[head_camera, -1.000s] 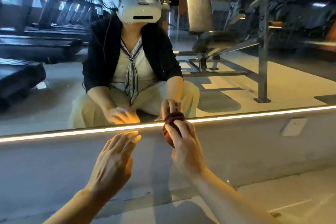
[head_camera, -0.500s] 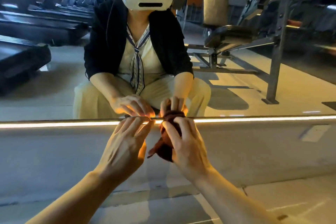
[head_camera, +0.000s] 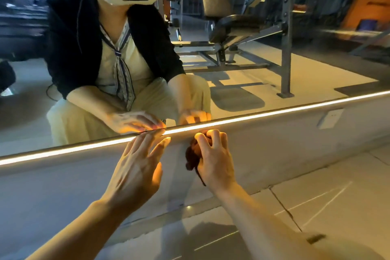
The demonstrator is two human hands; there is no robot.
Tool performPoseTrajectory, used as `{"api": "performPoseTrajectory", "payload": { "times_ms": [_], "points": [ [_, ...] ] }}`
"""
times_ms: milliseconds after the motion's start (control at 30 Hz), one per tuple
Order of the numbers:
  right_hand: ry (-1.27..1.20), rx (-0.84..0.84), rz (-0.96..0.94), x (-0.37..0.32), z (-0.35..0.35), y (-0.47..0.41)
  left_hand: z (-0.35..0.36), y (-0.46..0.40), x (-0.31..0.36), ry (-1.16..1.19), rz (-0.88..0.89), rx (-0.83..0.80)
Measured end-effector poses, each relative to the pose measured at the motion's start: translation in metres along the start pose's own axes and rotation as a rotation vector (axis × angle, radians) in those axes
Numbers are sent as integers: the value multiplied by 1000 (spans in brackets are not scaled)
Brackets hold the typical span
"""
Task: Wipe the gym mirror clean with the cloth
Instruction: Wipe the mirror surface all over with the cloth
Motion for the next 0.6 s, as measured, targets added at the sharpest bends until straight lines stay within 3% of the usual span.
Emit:
{"api": "performPoseTrajectory", "payload": {
  "times_ms": [133, 200, 400, 467, 600],
  "points": [
    [-52, 301, 413, 28, -35, -28, -2, 6, -3, 11, 27, -17],
    [-45, 342, 580, 45, -45, -39, -5, 10, -6, 35, 25, -22],
    [-69, 44, 247, -9, -6, -8, -14, 24, -15, 30, 58, -27],
    [-97, 93, 279, -18, -7, -3, -19, 31, -18, 35, 54, -27],
    [-21, 246, 515, -13, -16, -12, -33, 46, -30, 51, 17, -11]
  ]
}}
Point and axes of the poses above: each hand's wrist, its own y-axis away from the middle knuckle, its own z-axis out of the palm, x = y × z, the point moved 3 cm from there along -y, towards the middle knuckle, and after that the axes turned 15 degrees about z, right-handed, at the moved point
